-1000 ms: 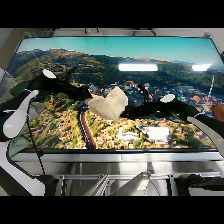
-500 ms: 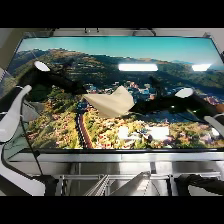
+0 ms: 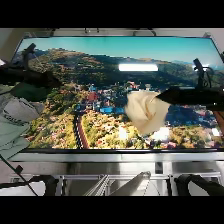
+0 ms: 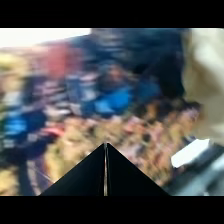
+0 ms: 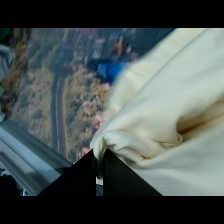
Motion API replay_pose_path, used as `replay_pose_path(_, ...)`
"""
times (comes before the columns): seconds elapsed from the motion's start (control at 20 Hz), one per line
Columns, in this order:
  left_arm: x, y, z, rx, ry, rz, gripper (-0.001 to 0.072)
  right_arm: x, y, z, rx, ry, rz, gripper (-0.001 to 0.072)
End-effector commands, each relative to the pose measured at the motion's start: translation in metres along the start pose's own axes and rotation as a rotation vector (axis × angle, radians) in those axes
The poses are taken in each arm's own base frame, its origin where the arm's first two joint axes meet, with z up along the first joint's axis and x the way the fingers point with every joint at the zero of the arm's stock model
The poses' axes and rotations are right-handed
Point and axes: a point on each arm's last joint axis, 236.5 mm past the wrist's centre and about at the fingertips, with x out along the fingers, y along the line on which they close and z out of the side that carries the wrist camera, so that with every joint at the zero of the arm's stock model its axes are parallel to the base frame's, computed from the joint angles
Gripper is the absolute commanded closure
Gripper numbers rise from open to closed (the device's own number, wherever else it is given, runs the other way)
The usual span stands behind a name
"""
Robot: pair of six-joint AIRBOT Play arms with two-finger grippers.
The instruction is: Fold the shirts.
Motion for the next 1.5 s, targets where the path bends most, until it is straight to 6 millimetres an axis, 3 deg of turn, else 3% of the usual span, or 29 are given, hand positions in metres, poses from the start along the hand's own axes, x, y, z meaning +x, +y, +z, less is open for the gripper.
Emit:
replay_pose_path(0.0, 0.03, -0.001, -0.037, -0.019, 0.074, -0.009, 0.0682, 0.021, 0.012, -0.026, -0.013, 0.072, 0.024, 0.0693)
replay_pose_path(0.15, 0.073, -0.011, -0.072, -0.039, 0.173, -0.063, 0.0681, 0.063, 0.006, -0.059, 0.022, 0.141, 0.005, 0.0694)
replay_pose_path(0.25, 0.093, -0.042, -0.075, -0.051, 0.162, -0.205, 0.0682, 0.096, 0.018, -0.082, 0.001, 0.196, 0.019, 0.0694)
replay_pose_path(0.3, 0.1, -0.059, -0.072, -0.062, 0.141, -0.282, 0.0609, 0.115, 0.03, -0.09, -0.035, 0.203, 0.044, 0.0692)
replay_pose_path(0.35, 0.106, -0.071, -0.071, -0.058, 0.138, -0.327, 0.0369, 0.13, 0.04, -0.096, -0.061, 0.198, 0.066, 0.062)
replay_pose_path(0.4, 0.112, -0.078, -0.074, -0.057, 0.153, -0.342, 0.0173, 0.139, 0.044, -0.097, -0.053, 0.188, 0.072, 0.0394)
replay_pose_path(0.45, 0.119, -0.081, -0.077, -0.046, 0.175, -0.344, -0.0013, 0.14, 0.042, -0.096, -0.05, 0.185, 0.068, 0.0345)
replay_pose_path(0.55, 0.127, -0.094, -0.087, -0.025, 0.235, -0.379, -0.0004, 0.121, 0.033, -0.088, -0.051, 0.191, 0.067, 0.0345)
replay_pose_path(0.7, 0.142, -0.12, -0.114, 0.01, 0.36, -0.437, -0.0003, 0.057, 0.014, -0.071, -0.03, 0.193, 0.073, 0.0344)
replay_pose_path(0.8, 0.158, -0.136, -0.131, 0.008, 0.419, -0.448, -0.0003, 0.009, -0.02, -0.053, -0.004, 0.12, -0.027, 0.029)
replay_pose_path(0.85, 0.166, -0.142, -0.139, 0.009, 0.443, -0.447, -0.0003, -0.017, -0.044, -0.044, 0.034, 0.067, -0.107, 0.0182)
replay_pose_path(1.0, 0.186, -0.175, -0.158, 0.001, 0.485, -0.5, -0.0002, -0.076, -0.112, -0.037, 0.138, -0.041, -0.302, 0.0198)
replay_pose_path(1.1, 0.202, -0.187, -0.171, -0.016, 0.51, -0.493, -0.0001, -0.085, -0.14, -0.039, 0.232, -0.096, -0.344, 0.028)
replay_pose_path(1.2, 0.22, -0.194, -0.191, -0.029, 0.553, -0.464, 0.0006, -0.075, -0.162, -0.055, 0.288, -0.058, -0.361, 0.0279)
replay_pose_path(1.35, 0.242, -0.195, -0.221, -0.077, 0.631, -0.427, 0.0007, -0.049, -0.18, -0.093, 0.413, 0.068, -0.318, 0.0279)
replay_pose_path(1.45, 0.252, -0.194, -0.234, -0.083, 0.657, -0.412, 0.0007, -0.038, -0.181, -0.109, 0.468, 0.134, -0.279, 0.0277)
